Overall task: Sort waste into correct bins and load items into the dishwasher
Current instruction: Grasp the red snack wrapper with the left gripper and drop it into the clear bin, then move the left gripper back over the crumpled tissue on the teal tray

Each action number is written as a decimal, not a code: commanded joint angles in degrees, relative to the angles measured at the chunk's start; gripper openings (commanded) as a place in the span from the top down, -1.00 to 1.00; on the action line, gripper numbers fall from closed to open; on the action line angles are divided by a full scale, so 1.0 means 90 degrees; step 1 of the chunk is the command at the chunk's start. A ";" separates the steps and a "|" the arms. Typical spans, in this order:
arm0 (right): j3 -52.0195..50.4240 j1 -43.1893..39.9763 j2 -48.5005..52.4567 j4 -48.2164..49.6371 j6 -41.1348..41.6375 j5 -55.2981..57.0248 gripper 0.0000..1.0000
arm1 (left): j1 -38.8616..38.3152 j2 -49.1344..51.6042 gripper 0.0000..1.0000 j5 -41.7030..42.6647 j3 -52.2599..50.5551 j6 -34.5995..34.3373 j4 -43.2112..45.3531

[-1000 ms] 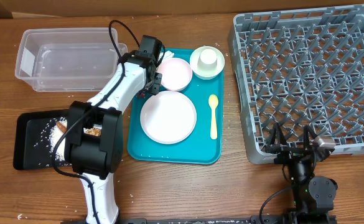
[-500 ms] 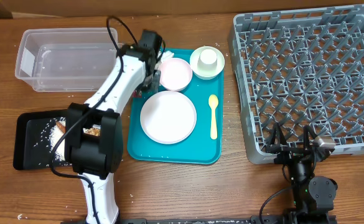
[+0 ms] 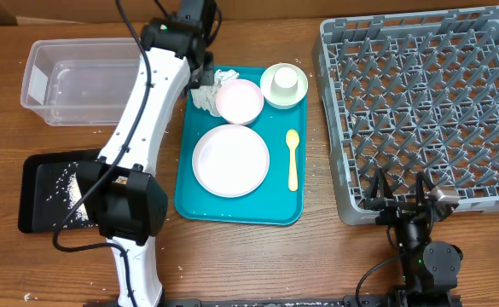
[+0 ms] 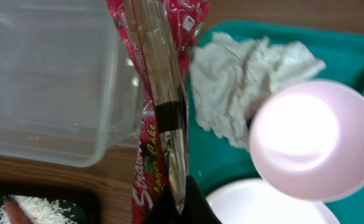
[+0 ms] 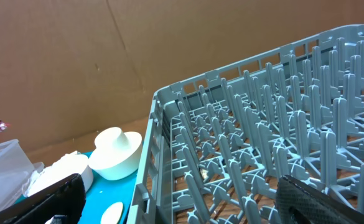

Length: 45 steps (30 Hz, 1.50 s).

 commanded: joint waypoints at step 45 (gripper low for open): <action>-0.0068 0.0041 -0.0073 0.0041 -0.0039 0.0010 -1.00 | -0.0056 -0.0046 0.92 0.1022 -0.0971 0.0648 0.2863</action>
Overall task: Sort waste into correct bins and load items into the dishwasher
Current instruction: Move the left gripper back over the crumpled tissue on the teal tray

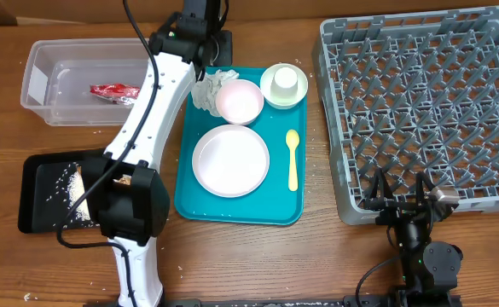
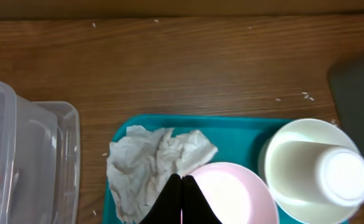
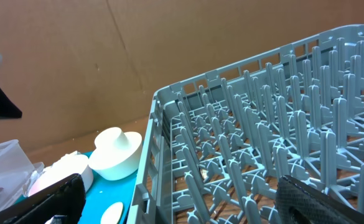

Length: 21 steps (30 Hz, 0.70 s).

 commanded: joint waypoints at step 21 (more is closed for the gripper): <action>-0.0068 0.0041 -0.0073 0.0039 -0.0041 0.0007 -1.00 | 0.0061 -0.0046 0.92 0.0408 -0.2331 -0.0328 0.1647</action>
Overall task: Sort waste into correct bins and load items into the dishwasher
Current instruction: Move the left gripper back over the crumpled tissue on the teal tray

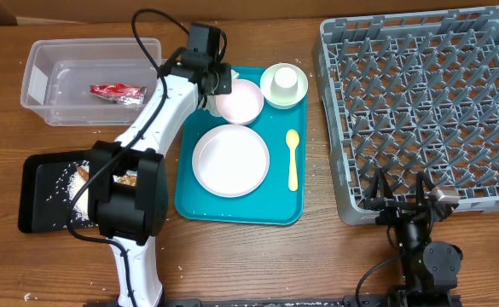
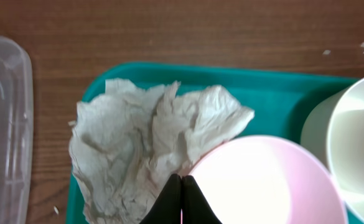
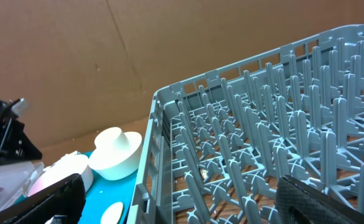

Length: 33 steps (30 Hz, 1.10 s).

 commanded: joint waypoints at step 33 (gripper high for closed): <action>-0.0068 0.0041 -0.0073 0.0044 -0.0036 0.0010 -1.00 | -0.0007 -0.0046 0.92 -0.0070 -0.0571 -0.0204 0.0454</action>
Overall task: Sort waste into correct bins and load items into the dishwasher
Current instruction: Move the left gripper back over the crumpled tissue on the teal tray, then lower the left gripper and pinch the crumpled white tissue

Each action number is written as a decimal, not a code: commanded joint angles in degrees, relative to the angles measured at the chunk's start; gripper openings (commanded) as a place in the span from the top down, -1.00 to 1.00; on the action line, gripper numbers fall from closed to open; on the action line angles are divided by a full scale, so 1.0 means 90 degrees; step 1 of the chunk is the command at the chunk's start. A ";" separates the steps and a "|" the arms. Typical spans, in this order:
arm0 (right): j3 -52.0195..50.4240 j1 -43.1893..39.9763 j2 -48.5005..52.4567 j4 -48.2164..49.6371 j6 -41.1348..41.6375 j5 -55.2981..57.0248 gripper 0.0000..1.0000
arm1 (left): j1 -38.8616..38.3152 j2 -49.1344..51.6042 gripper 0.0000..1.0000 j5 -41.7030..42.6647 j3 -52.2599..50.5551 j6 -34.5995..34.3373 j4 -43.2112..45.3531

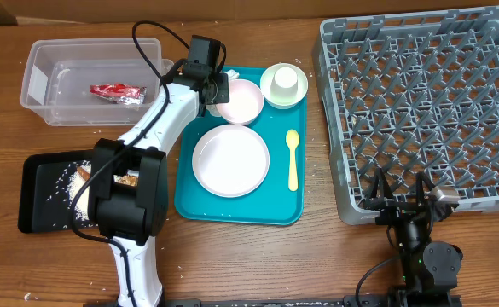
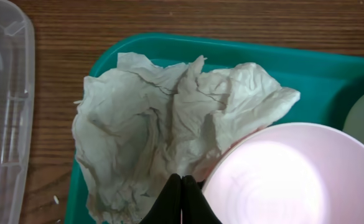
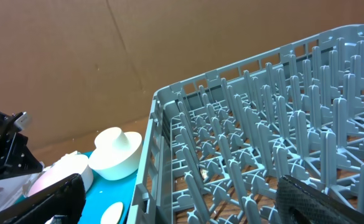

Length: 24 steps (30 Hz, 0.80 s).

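A crumpled white napkin (image 2: 163, 118) lies in the teal tray's (image 1: 232, 209) far left corner, against a pink bowl (image 1: 239, 101). My left gripper (image 2: 182, 182) hangs just over the napkin's near edge, shut with nothing between its fingers; in the overhead view the left gripper (image 1: 205, 85) covers most of the napkin. The tray also holds a white plate (image 1: 230, 160), a yellow spoon (image 1: 293, 159) and an upturned pale green cup (image 1: 284, 83) in a dish. My right gripper (image 3: 188, 205) is open at the front edge of the grey dish rack (image 1: 420, 102).
A clear bin (image 1: 53, 107) at the far left holds a red wrapper (image 1: 117, 90). A black tray (image 1: 36, 205) with rice grains and food scraps sits at the near left. Cardboard stands behind the table.
My left gripper, still shut and empty, has come a little closer to the napkin, which now looks larger in the left wrist view. The right arm has not moved.
My left gripper was shut on the red wrapper at the clear bin's edge. Then the wrapper lay in the bin and the gripper, shut and empty, was over the tray's far edge. After that it stood over the napkin, and now closer to it.
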 commanded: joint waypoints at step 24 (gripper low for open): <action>-0.0068 0.0044 -0.0073 0.0041 -0.0041 0.0012 -1.00 | -0.0175 -0.0070 0.92 0.0418 -0.0306 0.0177 0.0068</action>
